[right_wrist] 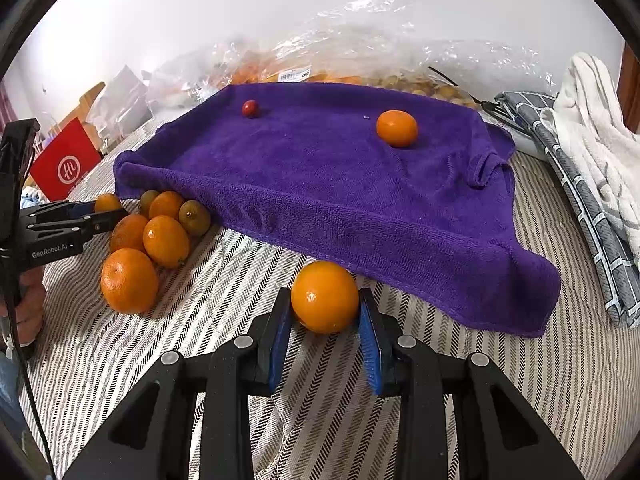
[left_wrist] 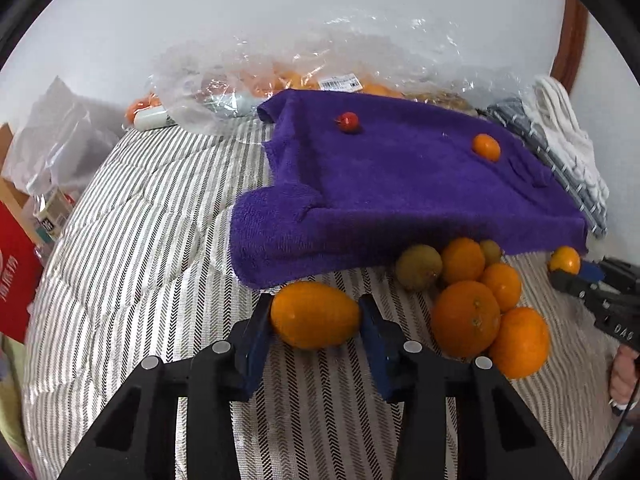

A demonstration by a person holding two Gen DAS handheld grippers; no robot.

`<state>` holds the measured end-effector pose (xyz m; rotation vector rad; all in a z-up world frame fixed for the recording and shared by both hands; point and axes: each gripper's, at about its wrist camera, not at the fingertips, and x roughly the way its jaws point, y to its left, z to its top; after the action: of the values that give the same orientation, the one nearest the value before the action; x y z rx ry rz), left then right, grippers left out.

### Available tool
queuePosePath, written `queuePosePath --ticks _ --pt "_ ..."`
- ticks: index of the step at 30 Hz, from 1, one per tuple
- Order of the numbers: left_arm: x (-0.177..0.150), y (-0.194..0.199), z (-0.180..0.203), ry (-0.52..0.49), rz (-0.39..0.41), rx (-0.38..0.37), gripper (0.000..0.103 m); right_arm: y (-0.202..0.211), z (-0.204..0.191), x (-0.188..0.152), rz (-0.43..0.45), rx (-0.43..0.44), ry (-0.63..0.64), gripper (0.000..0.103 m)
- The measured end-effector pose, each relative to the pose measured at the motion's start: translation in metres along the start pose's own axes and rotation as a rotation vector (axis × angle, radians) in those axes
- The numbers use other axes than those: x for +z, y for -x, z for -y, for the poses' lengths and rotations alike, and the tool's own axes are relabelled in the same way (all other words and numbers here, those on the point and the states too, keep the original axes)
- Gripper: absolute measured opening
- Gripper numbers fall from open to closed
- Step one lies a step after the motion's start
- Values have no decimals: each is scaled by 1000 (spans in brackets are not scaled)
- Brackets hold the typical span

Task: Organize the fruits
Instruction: 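Carry the orange with the right tool while the left tool carries the oval orange onto the towel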

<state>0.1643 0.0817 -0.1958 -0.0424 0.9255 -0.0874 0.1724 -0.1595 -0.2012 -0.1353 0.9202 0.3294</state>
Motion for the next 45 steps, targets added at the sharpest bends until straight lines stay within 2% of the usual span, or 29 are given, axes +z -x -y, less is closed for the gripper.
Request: queuePosePath --ticks 6,13,18,27,33,37,41,45 --pt "0 9 -6 54 60 -51 40 6 7 -1 32 30 -37 32" --pt "0 21 -1 43 128 -104 40 14 9 -3 72 35 -42 32" --pt "1 27 1 33 160 -134 40 29 12 -3 137 66 -43 32" --pt "7 47 -7 73 226 -127 40 50 19 3 210 81 -91 32" --pt "31 70 -7 92 246 -146 40 70 13 28 236 54 -67 32" --pt "60 81 -2 109 280 -148 40 80 15 53 263 35 -79 32" --pt "92 82 7 128 330 -132 40 86 20 83 318 29 -111 32" --pt "118 68 19 127 346 -139 40 84 23 109 360 -8 -127 32"
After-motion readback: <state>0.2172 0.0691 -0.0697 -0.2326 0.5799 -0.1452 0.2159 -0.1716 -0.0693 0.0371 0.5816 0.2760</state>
